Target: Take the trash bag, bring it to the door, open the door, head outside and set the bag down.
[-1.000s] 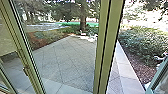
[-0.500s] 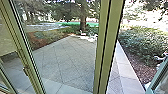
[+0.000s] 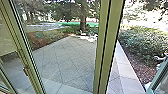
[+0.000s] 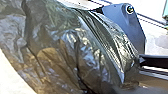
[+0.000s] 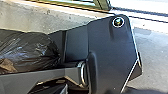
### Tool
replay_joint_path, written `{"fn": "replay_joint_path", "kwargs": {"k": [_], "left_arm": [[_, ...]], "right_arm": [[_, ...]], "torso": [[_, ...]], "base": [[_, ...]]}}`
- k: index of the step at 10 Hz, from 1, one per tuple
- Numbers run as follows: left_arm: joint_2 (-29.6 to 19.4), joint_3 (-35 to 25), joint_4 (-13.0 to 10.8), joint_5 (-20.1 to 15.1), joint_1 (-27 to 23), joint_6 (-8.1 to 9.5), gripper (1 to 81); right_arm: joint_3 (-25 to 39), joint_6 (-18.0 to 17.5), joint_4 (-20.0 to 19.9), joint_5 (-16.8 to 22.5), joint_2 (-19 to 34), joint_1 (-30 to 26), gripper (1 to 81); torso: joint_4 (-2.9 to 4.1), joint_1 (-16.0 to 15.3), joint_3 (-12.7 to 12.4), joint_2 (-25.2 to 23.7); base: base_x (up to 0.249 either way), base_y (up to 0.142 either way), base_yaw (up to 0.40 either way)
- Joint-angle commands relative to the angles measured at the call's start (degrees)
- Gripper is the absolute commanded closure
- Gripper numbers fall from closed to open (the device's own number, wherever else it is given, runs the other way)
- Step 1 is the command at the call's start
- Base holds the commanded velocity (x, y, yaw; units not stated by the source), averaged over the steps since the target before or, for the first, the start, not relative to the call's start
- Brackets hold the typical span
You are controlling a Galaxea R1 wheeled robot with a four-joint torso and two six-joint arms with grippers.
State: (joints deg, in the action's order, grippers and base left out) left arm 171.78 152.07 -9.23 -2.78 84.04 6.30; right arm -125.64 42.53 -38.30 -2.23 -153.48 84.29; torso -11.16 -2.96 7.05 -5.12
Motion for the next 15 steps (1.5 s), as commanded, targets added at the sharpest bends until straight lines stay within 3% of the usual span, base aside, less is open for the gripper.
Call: {"fn": "replay_joint_path", "kwargs": {"k": [1,2,3,4,5,8,9,10,11,12,13,14,15], "left_arm": [[0.32,0.08,0.00,-3.02,-3.22,0.03,81.1],[0.32,0.16,-0.09,-3.02,-3.31,0.03,81.1],[0.32,0.43,-0.09,-3.02,-3.31,0.03,81.1],[0.32,0.60,-0.09,-3.02,-3.31,0.03,81.1],[0.32,0.69,-0.09,-3.02,-3.31,0.03,81.1],[0.41,0.69,-0.09,-3.02,-3.49,0.03,81.1],[0.50,0.61,-0.09,-3.02,-3.57,0.03,81.1],[0.50,0.69,-0.09,-3.02,-3.49,0.03,81.1],[0.50,0.69,-0.09,-3.02,-3.49,0.03,81.1],[0.50,0.69,-0.09,-3.02,-3.49,0.03,81.1],[0.50,0.95,-0.09,-3.02,-3.49,0.03,81.1],[0.59,2.00,-0.09,-3.02,-3.57,0.03,81.1],[0.94,2.88,0.00,-3.02,-3.66,0.03,81.1]], "right_arm": [[-3.63,0.01,0.51,3.11,-3.25,-0.30,1.0],[-5.04,0.01,0.42,3.11,-4.40,-0.21,1.0],[-6.01,0.01,0.42,3.02,-5.19,-0.12,1.0],[-6.36,0.01,0.42,3.03,-5.37,-0.04,1.0],[-6.45,0.01,0.42,3.02,-5.37,-0.12,1.0],[-8.37,-0.17,0.07,3.02,-7.20,-0.13,1.0],[-9.52,-0.17,-0.10,3.11,-8.09,-0.13,1.0],[-10.40,-0.17,-0.11,3.03,-8.88,-0.12,1.0],[-11.28,-0.17,-0.19,3.11,-9.59,-0.12,1.0],[-12.16,-0.26,-0.28,3.11,-10.20,-0.04,1.0],[-12.78,-0.26,-0.46,3.11,-10.56,-0.03,1.0],[-12.96,-0.26,-0.29,3.11,-11.16,0.23,1.0],[-13.04,-0.17,0.07,3.11,-12.04,0.67,1.0]], "torso": [[0.00,0.00,0.00,-0.02],[0.00,0.00,-1.52,-0.02],[0.00,0.00,-5.63,-0.02],[0.00,-0.02,-6.21,0.00],[0.00,-0.02,-2.03,0.00],[0.00,0.11,-5.33,-0.09],[5.54,0.11,-5.62,-0.09],[5.78,0.13,-5.51,-0.11],[6.63,0.13,-5.44,-0.11],[5.18,0.13,-5.44,-0.11],[4.46,0.13,-5.44,-0.11],[5.86,0.13,-5.44,-0.11],[6.54,0.13,-5.44,-0.11]], "base": [[0.000,0.000,0.000],[0.000,0.000,0.000],[0.000,0.000,0.000],[0.000,0.000,0.000],[0.000,0.000,0.000],[0.000,0.000,0.000],[0.000,0.000,0.000],[0.000,0.000,0.000],[0.000,0.000,0.000],[0.000,0.000,0.000],[0.000,0.000,0.000],[0.000,0.000,0.000],[0.000,0.000,0.000]]}}
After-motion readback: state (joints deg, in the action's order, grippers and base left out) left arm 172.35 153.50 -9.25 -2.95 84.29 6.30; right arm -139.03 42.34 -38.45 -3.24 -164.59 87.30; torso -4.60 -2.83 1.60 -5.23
